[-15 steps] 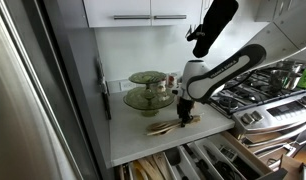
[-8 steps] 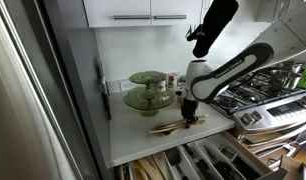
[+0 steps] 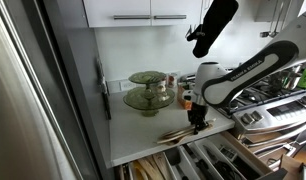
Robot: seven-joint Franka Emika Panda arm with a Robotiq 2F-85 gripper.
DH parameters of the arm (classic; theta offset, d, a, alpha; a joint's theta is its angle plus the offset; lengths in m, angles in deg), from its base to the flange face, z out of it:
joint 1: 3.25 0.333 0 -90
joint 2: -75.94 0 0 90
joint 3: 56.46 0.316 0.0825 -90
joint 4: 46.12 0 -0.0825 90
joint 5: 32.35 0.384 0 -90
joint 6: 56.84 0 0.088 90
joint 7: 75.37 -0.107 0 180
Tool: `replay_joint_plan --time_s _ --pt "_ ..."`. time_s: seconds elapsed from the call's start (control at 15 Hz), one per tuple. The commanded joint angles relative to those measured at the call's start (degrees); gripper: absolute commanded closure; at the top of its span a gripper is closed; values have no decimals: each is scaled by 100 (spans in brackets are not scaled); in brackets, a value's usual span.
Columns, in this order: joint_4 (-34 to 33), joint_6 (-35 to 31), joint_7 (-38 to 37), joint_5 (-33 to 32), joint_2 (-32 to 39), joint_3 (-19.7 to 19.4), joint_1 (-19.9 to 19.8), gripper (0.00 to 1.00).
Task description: Put the wooden cooking sticks in the open drawer
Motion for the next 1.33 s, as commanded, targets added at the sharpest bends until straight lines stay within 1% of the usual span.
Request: replay_joint_plan --time_s 0.0,0.13,0.33,0.6,0.87,1.0,1.07,1.27 --pt "832 -355 455 610 -645 4 233 94" --pt "1086 -501 611 1012 -816 -23 413 94" --pt "1372 -640 426 1667 -991 -66 672 94" --pt "1677 -588 458 2541 -1209 -108 971 94" --pt "1970 -460 138 2592 -1354 -97 1091 94" --pt "2051 -350 -169 2417 -1358 -92 1098 94" --pt "2077 -297 -421 2229 -1319 -78 1060 94" --pt "1998 35 -946 1956 -1203 -107 1021 94"
